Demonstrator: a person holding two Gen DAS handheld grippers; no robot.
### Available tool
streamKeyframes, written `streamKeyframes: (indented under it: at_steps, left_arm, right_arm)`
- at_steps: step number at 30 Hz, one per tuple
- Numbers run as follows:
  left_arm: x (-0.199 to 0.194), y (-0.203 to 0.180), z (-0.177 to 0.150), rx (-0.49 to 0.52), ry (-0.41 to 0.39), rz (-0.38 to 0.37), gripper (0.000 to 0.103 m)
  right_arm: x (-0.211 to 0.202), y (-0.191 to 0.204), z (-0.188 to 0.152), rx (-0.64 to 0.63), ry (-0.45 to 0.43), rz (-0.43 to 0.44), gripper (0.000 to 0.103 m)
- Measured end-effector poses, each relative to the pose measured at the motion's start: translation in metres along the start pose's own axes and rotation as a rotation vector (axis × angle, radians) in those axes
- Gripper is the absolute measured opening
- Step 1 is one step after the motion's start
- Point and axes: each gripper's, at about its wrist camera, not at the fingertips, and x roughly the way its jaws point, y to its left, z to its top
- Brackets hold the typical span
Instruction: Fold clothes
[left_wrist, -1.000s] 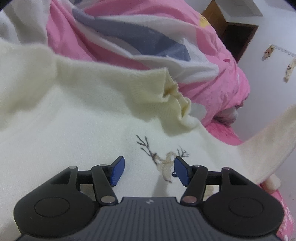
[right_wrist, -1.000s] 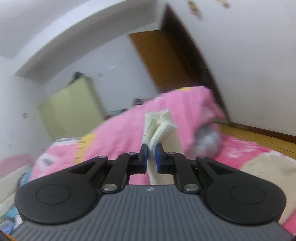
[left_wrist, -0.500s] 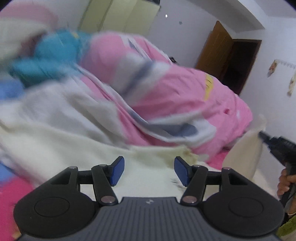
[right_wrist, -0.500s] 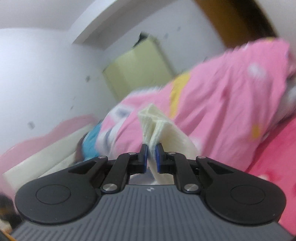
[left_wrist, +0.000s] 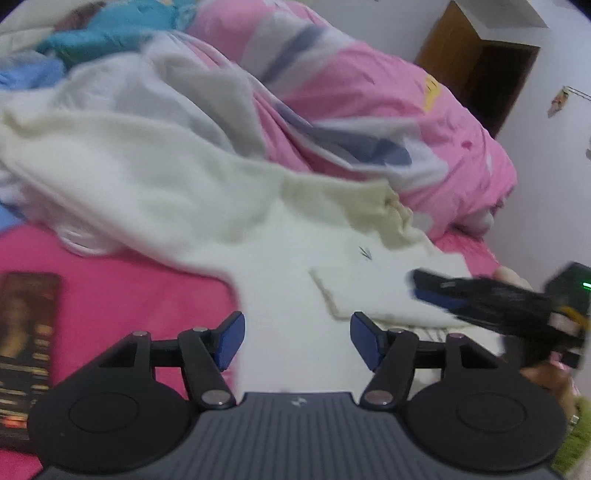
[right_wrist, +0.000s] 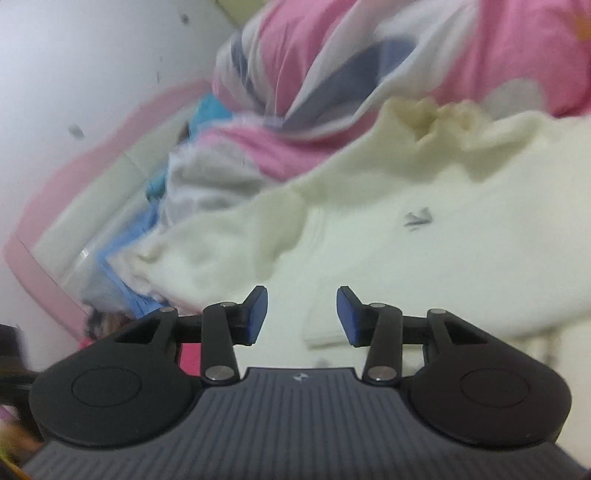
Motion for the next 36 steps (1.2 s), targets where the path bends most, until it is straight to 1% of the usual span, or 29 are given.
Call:
streamKeyframes:
  at_steps: [2,3,5,7,8,10,12,15,16,17,18,19,20,22,24,26,30,36]
  left_arm:
    - [0.021,-0.011,0.001,0.021,0.014,-0.014,0.064]
    - [0.031,-0.016,0.002,0.031,0.021,-0.021,0.064]
    - [0.052,-0.027,0.003,0.05,0.034,-0.034,0.062]
    - [0.075,-0.035,0.01,0.052,0.047,-0.028,0.06]
    - [0.087,-0.037,0.011,0.046,0.057,-0.011,0.058]
    - [0.11,-0.041,0.012,0.033,0.077,0.025,0.055]
    - [0.128,-0.044,0.011,0.024,0.098,0.089,0.052]
    - [0.135,-0.051,0.007,0.047,0.077,0.118,0.052]
    - [0.136,-0.054,0.006,0.061,0.07,0.128,0.048]
    - [0.138,-0.057,0.004,0.076,0.063,0.14,0.039]
    - [0.139,-0.06,0.002,0.089,0.056,0.148,0.034]
    - [0.139,-0.063,0.001,0.101,0.047,0.156,0.023]
    - [0.139,-0.065,0.0,0.104,0.029,0.159,0.01]
    - [0.133,-0.069,-0.002,0.103,-0.017,0.174,0.005]
    - [0.126,-0.072,-0.003,0.101,-0.063,0.187,0.005]
    - [0.116,-0.075,0.003,0.083,-0.107,0.183,0.004]
    - [0.087,-0.081,0.03,0.063,-0.234,0.163,0.004]
    - [0.053,-0.071,0.061,0.036,-0.357,0.211,0.004]
  right_arm:
    - [-0.034,-0.018,0.003,0.028,-0.086,-0.022,0.053]
    - [-0.053,-0.03,0.003,0.062,-0.135,-0.043,0.054]
    - [-0.089,-0.065,0.002,0.169,-0.232,-0.101,0.054]
    - [-0.1,-0.085,-0.005,0.228,-0.285,-0.128,0.054]
    - [-0.104,-0.095,-0.009,0.257,-0.311,-0.14,0.054]
    - [-0.114,-0.115,-0.016,0.315,-0.362,-0.166,0.054]
    - [-0.124,-0.135,-0.023,0.372,-0.414,-0.192,0.054]
    - [-0.138,-0.164,-0.034,0.459,-0.491,-0.23,0.054]
    - [-0.143,-0.174,-0.038,0.488,-0.516,-0.243,0.054]
    - [-0.148,-0.184,-0.042,0.516,-0.542,-0.255,0.054]
    - [-0.153,-0.194,-0.046,0.545,-0.567,-0.268,0.049]
    - [-0.153,-0.196,-0.047,0.551,-0.575,-0.254,0.046]
    - [-0.154,-0.198,-0.048,0.555,-0.581,-0.238,0.047]
    - [-0.154,-0.202,-0.05,0.563,-0.593,-0.205,0.046]
    - [-0.15,-0.206,-0.051,0.577,-0.582,-0.206,0.043]
    - [-0.15,-0.208,-0.051,0.583,-0.588,-0.192,0.043]
    - [-0.151,-0.21,-0.052,0.584,-0.59,-0.182,0.043]
    - [-0.15,-0.211,-0.052,0.581,-0.587,-0.183,0.043]
